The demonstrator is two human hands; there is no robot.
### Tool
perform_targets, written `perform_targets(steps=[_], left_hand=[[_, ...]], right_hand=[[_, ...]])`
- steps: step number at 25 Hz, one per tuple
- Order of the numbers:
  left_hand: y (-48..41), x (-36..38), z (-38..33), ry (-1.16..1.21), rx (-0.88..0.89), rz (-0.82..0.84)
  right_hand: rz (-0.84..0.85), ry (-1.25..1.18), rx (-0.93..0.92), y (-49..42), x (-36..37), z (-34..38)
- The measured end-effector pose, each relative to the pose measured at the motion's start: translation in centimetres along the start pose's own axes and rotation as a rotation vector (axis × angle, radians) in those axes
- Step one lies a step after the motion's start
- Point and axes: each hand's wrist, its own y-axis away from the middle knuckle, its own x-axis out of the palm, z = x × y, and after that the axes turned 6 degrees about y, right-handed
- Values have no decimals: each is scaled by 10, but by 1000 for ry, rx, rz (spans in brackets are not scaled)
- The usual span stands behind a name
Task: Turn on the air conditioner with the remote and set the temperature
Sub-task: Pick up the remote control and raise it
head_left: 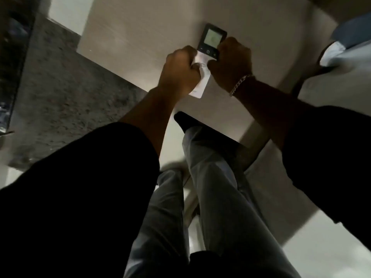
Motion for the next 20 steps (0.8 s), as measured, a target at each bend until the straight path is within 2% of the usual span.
perform_targets(steps=[1, 4, 7, 9, 11, 15, 20], left_hand=[[-2, 3, -1, -3, -22, 22], [-9, 11, -2, 106, -46, -64], [-14, 6, -4, 248, -278, -52], [-8, -5, 2, 451, -439, -71], [9, -28, 5, 561, -521, -135], [56, -103, 5, 716, -508, -315], [134, -238, 0, 746, -382, -490]], right_hand=[[-15, -92, 69, 1, 7, 0], [-82, -318, 210, 3, 22, 10], [-60, -421, 281, -2, 24, 18], [-7, -301, 189, 3, 21, 27], [38, -277, 95, 13, 15, 44], [92, -480, -18, 50, -15, 108], [217, -714, -193, 110, -77, 228]])
